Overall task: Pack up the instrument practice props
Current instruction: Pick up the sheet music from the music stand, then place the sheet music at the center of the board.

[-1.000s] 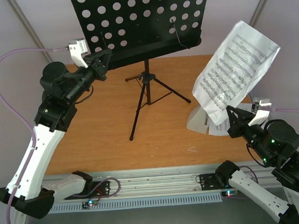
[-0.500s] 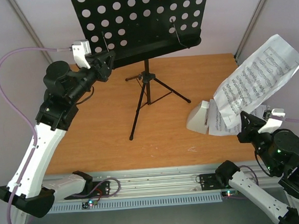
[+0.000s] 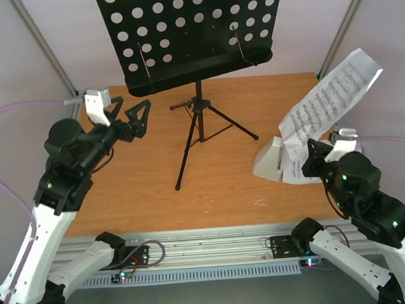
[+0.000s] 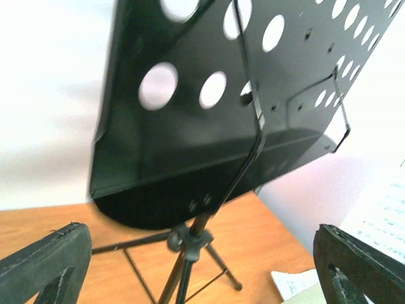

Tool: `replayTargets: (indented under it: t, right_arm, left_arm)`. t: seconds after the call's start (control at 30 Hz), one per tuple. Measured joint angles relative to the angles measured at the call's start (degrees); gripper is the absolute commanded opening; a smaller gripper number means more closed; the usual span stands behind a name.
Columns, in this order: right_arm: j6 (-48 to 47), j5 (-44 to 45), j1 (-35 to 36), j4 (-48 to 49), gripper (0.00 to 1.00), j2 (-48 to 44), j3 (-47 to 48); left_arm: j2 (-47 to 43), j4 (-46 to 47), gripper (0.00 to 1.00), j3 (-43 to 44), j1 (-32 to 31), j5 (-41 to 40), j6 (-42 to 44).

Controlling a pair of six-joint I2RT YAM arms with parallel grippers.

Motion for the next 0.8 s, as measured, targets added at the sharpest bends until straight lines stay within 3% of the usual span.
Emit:
replayTargets:
  t: [0.33, 0.43, 0.57, 0.67, 0.8]
  right_arm:
    - [-3.5, -0.6, -2.1, 12.2, 0.01, 15.1, 1.1]
    - [-3.4, -6.1, -10.5, 14.6, 0.01, 20.5, 4.5]
    - [0.9, -18.6, -27.0, 18.2, 0.01, 25.5, 5.7]
    - [6.1, -27.1, -37.5, 21.9, 0.01, 27.8, 1.7]
    - [13.6, -35.8, -46.2, 27.0, 0.01, 27.9, -9.6]
  left_arm:
    - [-12.9, -3.3, 0.99, -17.3, 0.0, -10.0, 6.9]
    - [-13.6, -5.0, 0.99, -19.7, 0.0, -11.6, 8.6]
    - [-13.8, -6.3, 0.99, -19.8, 0.0, -11.6, 10.4]
    - [-14.8, -6.6, 0.99, -19.8, 0.0, -11.8, 11.7]
    - [-16.3, -6.7, 0.99, -20.2, 0.0, -12.7, 13.7]
